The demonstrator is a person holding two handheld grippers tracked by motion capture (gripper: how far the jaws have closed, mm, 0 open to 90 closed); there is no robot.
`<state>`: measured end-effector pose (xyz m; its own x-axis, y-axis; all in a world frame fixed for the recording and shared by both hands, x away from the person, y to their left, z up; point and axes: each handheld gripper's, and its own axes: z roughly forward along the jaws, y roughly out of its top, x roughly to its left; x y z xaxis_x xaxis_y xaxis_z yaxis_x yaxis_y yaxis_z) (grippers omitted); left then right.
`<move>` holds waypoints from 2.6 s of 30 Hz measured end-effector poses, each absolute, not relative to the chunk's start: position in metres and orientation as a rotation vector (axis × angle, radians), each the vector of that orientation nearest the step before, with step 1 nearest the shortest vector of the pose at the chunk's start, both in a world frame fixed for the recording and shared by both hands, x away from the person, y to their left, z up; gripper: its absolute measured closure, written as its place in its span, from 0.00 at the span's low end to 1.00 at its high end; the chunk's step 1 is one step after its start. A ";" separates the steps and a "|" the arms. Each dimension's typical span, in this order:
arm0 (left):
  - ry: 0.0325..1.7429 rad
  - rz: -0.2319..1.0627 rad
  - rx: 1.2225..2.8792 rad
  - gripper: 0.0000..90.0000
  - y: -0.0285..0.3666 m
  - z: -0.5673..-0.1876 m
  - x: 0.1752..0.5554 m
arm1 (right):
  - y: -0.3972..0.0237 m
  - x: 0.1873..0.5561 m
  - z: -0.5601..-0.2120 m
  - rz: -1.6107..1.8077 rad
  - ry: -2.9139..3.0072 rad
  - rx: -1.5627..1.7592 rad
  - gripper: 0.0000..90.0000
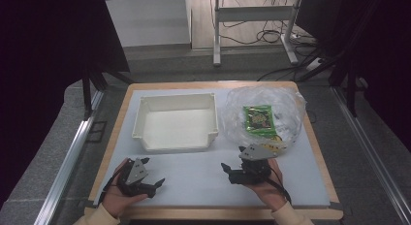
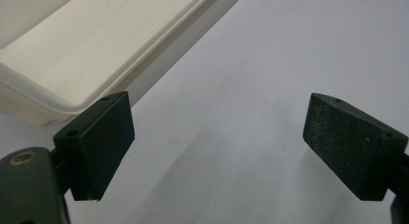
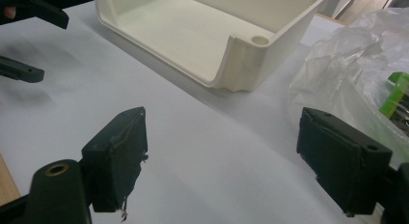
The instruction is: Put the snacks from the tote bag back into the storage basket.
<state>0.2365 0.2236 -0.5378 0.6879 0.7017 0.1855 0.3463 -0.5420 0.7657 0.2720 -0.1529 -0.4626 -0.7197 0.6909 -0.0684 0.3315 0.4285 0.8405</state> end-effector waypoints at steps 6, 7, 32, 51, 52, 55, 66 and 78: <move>0.799 0.627 2.171 0.12 0.223 -0.538 0.236 | -0.153 0.275 -0.457 1.256 2.273 0.883 0.22; 0.795 0.628 2.174 0.12 0.224 -0.538 0.237 | -0.152 0.275 -0.455 1.258 2.270 0.885 0.22; 0.795 0.629 2.182 0.12 0.223 -0.538 0.237 | -0.157 0.295 -0.432 1.257 2.237 0.905 0.23; 0.794 0.627 2.181 0.12 0.224 -0.538 0.237 | -0.156 0.318 -0.415 1.259 2.230 0.906 0.25; 0.794 0.627 2.181 0.12 0.224 -0.538 0.237 | -0.157 0.320 -0.414 1.260 2.230 0.909 0.25; 0.795 0.626 2.179 0.12 0.224 -0.538 0.237 | -0.159 0.324 -0.412 1.269 2.225 0.921 0.25; 0.796 0.624 2.177 0.12 0.224 -0.538 0.237 | -0.164 0.338 -0.408 1.274 2.197 0.955 0.25; 0.795 0.623 2.177 0.12 0.224 -0.538 0.237 | -0.175 0.352 -0.409 1.293 2.185 1.021 0.25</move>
<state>0.2368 0.2238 -0.5384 0.6925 0.6972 0.1852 0.3466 -0.5467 0.7623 0.3522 -0.1754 -0.4086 -0.6520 0.7578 0.0237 0.3854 0.3044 0.8711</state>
